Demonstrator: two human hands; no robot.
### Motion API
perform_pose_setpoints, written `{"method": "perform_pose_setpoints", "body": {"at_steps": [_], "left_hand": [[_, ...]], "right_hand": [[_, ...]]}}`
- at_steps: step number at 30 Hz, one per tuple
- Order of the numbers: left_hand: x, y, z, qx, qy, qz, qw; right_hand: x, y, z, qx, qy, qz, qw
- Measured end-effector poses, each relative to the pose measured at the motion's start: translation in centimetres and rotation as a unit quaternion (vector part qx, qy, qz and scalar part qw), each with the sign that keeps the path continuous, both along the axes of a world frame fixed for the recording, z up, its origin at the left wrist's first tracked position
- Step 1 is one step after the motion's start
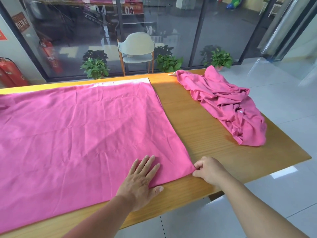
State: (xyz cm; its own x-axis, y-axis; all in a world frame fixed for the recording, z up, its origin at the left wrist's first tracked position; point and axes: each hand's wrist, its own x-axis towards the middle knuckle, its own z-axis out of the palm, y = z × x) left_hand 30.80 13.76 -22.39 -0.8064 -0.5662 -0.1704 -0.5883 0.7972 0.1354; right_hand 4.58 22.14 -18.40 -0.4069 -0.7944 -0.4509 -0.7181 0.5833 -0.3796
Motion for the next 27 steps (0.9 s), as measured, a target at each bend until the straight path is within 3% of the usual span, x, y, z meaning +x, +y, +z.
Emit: {"method": "perform_pose_setpoints", "body": {"at_steps": [4, 6, 10, 13, 19, 24, 27], "left_hand": [[-0.1, 0.6, 0.1, 0.016, -0.001, -0.013, 1.000], [-0.3, 0.9, 0.1, 0.026, 0.012, -0.009, 1.000], [-0.3, 1.0, 0.3, 0.064, 0.114, 0.057, 0.990], [1.3, 0.4, 0.2, 0.047, 0.136, 0.114, 0.983], [8.2, -1.1, -0.9, -0.011, 0.042, 0.181, 0.983], [10.8, -2.2, 0.2, 0.026, 0.128, 0.226, 0.965], [13.0, -2.2, 1.4, 0.022, 0.138, 0.234, 0.962]], "right_hand": [[0.6, -1.0, 1.7, 0.024, 0.084, -0.077, 0.993], [2.2, -2.1, 2.2, -0.042, 0.142, -0.079, 0.986], [8.5, -5.1, 1.4, -0.218, 0.099, 0.079, 0.968], [11.0, -5.6, -1.3, -0.156, 0.093, 0.167, 0.969], [10.0, -3.7, -3.7, -0.056, 0.160, 0.223, 0.960], [14.1, -6.6, -0.1, -0.143, 0.074, 0.256, 0.953], [17.0, -7.4, 1.4, -0.109, 0.035, 0.350, 0.930]]}}
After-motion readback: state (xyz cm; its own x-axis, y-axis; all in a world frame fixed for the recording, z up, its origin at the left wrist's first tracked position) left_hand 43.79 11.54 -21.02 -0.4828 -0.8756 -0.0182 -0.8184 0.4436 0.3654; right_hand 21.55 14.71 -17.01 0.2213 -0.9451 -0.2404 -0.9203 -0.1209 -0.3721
